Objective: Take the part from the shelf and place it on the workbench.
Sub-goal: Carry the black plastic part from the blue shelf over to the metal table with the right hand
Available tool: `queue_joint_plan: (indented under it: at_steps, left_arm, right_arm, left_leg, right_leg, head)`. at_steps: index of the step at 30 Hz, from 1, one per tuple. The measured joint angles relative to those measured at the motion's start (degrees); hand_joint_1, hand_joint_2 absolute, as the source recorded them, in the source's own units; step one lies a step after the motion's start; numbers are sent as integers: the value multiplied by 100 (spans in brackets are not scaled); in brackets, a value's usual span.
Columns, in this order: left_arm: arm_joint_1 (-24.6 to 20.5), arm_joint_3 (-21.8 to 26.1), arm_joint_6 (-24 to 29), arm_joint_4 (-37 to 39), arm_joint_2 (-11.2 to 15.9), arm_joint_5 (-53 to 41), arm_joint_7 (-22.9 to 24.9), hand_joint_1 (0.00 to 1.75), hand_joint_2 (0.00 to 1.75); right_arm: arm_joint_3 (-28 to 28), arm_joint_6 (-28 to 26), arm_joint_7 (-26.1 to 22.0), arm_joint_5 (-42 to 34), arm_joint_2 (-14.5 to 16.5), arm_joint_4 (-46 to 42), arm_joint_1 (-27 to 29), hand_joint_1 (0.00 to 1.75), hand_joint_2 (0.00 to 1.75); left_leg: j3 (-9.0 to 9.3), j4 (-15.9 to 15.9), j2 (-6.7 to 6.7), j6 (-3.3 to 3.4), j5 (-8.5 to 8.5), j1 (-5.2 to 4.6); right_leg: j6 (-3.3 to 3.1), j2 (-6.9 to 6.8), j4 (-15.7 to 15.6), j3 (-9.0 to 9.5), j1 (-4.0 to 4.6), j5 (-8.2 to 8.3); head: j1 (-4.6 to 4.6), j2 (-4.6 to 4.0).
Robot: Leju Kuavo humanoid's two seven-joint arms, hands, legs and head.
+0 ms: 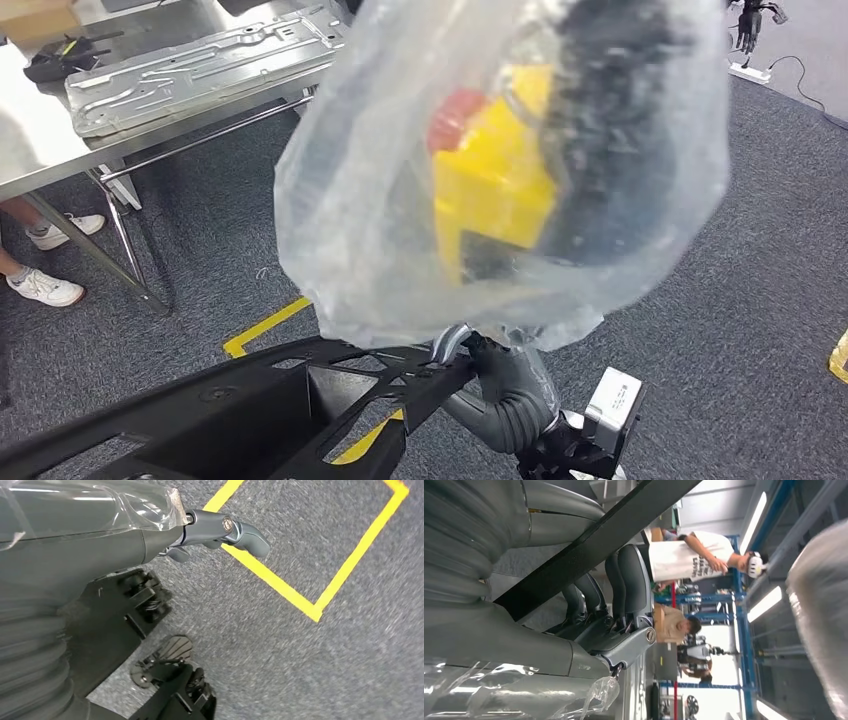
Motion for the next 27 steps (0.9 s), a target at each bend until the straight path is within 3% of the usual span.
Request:
queue_joint_plan:
  at_steps: [2,4,7,9,12,13,14,15,17,18,20,23,25,27]
  left_arm:
    - [-2,1,6,0,8,131,-115,0,175]
    - [4,2,-8,0,16,228,-201,0,175]
    - [46,3,-36,0,38,290,-251,0,175]
    - [66,4,-43,0,54,296,-256,0,175]
    - [72,4,-42,0,61,296,-257,0,175]
    - [74,4,-42,0,62,297,-256,0,175]
    - [75,4,-42,0,63,301,-255,0,175]
    - [75,4,-42,0,64,306,-254,0,175]
    - [70,4,-42,0,67,315,-252,0,175]
    - [65,4,-42,0,70,319,-249,0,175]
    - [53,3,-40,0,80,322,-242,0,175]
    - [48,2,-38,0,97,324,-239,0,175]
    - [43,1,-39,0,104,324,-238,0,175]
    - [38,-1,-42,0,105,326,-233,0,175]
  right_arm:
    - [9,101,92,15,21,19,-143,175,175]
    - [39,188,166,75,74,52,-283,175,175]
    - [104,256,221,173,161,98,-435,175,175]
    - [130,264,228,217,204,116,-490,175,175]
    - [178,264,244,267,225,135,-518,175,175]
    - [194,264,256,284,226,138,-521,175,175]
    - [210,265,270,301,227,140,-526,175,175]
    - [227,267,285,314,227,140,-535,175,175]
    - [254,275,319,339,227,143,-557,175,175]
    - [268,280,336,351,230,147,-572,175,175]
    - [292,286,357,366,243,154,-594,175,175]
    - [328,292,374,395,267,155,-627,175,175]
    - [346,299,394,442,277,154,-646,175,175]
    - [359,299,419,481,279,154,-648,175,175]
  left_leg:
    - [429,-883,68,34,391,-16]
    - [655,-1383,120,90,539,-56]
    - [682,-1461,83,183,536,-84]
    - [743,-1523,49,268,563,-60]
    - [783,-1539,3,332,555,-60]
    - [790,-1536,-20,339,546,-66]
    - [801,-1532,-45,339,535,-69]
    - [821,-1526,-68,330,519,-66]
    - [853,-1495,-112,281,468,-62]
    - [851,-1472,-134,248,438,-70]
    - [827,-1451,-166,196,405,-93]
    - [800,-1380,-163,136,355,-78]
    - [597,-912,-82,69,88,-60]
    - [180,-60,-32,19,-294,-47]
  right_leg:
    - [37,-29,1,35,10,-24]
    - [92,-45,-2,52,28,-50]
    - [190,-57,-23,82,14,-78]
    - [225,-8,255,-18,2,-260]
    - [235,83,1393,-602,15,-747]
    - [241,92,1643,-761,19,-785]
    - [244,94,1676,-818,19,-710]
    - [245,94,1458,-750,18,-525]
    - [249,143,643,-403,8,-85]
    - [237,176,314,-263,3,53]
    - [188,214,69,-168,6,105]
    - [78,106,56,-168,19,108]
    - [21,40,46,-153,13,103]
    - [-7,-9,48,-148,19,87]
  head:
    - [2,0]
    - [8,-1]
    - [18,-1]
    - [24,-1]
    - [29,-1]
    - [30,0]
    - [30,0]
    - [31,0]
    - [33,-1]
    - [34,-1]
    - [32,0]
    - [32,0]
    - [32,0]
    - [32,0]
